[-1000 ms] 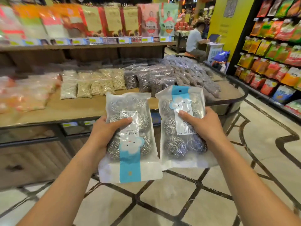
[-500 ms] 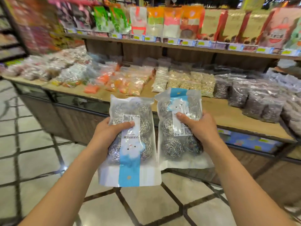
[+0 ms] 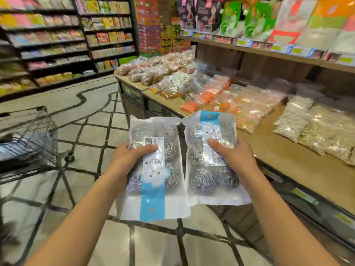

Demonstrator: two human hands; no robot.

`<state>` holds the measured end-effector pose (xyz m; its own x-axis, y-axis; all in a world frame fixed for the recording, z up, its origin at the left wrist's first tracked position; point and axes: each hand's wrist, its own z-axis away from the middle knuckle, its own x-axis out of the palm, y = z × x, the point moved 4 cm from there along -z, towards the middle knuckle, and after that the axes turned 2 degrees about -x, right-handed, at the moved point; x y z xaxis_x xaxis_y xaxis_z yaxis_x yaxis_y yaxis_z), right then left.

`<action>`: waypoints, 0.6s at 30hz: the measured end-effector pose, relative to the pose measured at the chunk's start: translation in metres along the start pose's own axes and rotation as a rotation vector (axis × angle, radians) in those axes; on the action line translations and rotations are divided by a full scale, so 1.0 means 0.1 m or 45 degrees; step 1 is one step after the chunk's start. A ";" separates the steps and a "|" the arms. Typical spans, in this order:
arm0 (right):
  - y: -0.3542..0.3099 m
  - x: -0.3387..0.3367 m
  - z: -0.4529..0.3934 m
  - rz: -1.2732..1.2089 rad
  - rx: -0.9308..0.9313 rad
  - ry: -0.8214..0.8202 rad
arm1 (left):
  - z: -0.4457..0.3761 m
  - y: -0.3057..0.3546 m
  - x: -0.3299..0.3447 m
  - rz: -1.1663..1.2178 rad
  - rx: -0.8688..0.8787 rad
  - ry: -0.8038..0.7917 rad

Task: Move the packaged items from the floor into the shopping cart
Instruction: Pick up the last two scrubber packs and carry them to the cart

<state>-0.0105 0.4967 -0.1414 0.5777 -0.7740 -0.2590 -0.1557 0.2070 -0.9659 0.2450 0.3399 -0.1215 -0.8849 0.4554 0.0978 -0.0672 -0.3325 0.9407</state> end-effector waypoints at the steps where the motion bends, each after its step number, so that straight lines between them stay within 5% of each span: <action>1: -0.02 0.13 -0.18 -0.018 0.001 -0.039 | -0.12 0.05 -0.05 0.004 -0.006 0.039; 18: -0.61 2.89 -2.19 -0.004 -0.084 -0.580 | -2.07 0.52 -1.74 0.127 0.019 0.489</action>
<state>-0.0090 0.1294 -0.1572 0.8693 -0.4298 -0.2442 -0.1953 0.1552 -0.9684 0.3003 0.0723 -0.1564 -0.9949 0.0786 0.0631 0.0322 -0.3463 0.9376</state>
